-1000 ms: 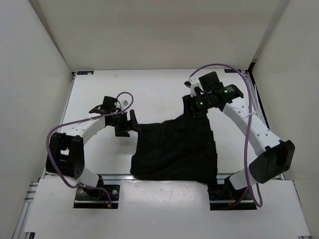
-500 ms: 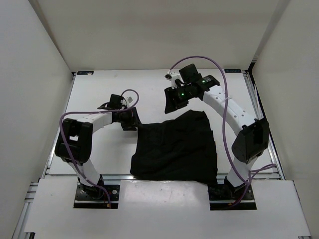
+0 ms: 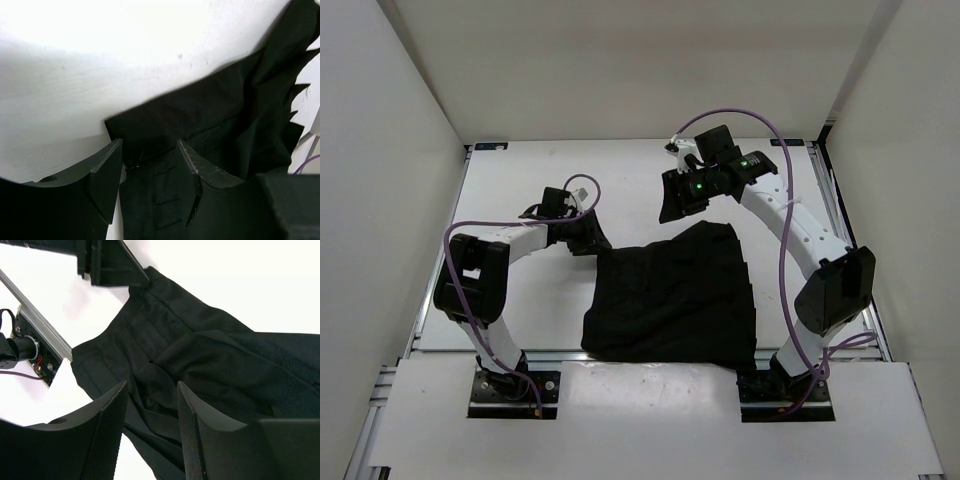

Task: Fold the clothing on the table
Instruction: Flatten the skirt out

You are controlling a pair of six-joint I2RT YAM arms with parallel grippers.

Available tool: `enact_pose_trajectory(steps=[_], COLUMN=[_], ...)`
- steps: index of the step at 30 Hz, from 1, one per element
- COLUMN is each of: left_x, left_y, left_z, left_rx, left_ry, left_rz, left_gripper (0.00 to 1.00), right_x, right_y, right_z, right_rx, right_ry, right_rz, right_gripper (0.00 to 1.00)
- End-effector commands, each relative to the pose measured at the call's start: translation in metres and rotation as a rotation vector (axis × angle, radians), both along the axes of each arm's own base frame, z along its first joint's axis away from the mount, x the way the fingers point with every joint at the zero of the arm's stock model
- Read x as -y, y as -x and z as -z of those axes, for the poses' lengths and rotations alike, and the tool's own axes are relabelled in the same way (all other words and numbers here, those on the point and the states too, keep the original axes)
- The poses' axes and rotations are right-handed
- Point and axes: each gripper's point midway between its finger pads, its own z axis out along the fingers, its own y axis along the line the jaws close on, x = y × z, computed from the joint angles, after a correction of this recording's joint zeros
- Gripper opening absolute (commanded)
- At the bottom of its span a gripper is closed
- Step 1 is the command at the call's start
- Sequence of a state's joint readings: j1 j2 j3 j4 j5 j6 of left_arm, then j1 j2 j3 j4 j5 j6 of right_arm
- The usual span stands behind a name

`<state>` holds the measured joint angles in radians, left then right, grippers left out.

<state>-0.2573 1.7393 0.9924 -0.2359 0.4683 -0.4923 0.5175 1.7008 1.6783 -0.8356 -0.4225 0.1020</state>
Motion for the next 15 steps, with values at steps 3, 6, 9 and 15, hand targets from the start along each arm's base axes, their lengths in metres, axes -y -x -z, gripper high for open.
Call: enact_pose_trajectory(steps=[3, 6, 9, 15], left_x=[0.001, -0.007, -0.011, -0.006], left_y=[0.017, 0.02, 0.026, 0.035], left_z=[-0.008, -0.008, -0.011, -0.018], left_rx=[0.001, -0.006, -0.023, -0.018], left_ry=[-0.026, -0.029, 0.001, 0.057], left_rz=[0.02, 0.008, -0.005, -0.003], left_gripper=[0.56, 0.56, 0.55, 0.55], right_x=[-0.006, -0.009, -0.009, -0.008], right_y=[0.0, 0.003, 0.002, 0.003], right_z=[-0.012, -0.009, -0.007, -0.008], right_rx=[0.028, 0.025, 0.019, 0.02], right_ry=[-0.031, -0.02, -0.019, -0.017], right_rz=[-0.015, -0.022, -0.026, -0.028], right_gripper=[0.49, 0.5, 0.49, 0.49])
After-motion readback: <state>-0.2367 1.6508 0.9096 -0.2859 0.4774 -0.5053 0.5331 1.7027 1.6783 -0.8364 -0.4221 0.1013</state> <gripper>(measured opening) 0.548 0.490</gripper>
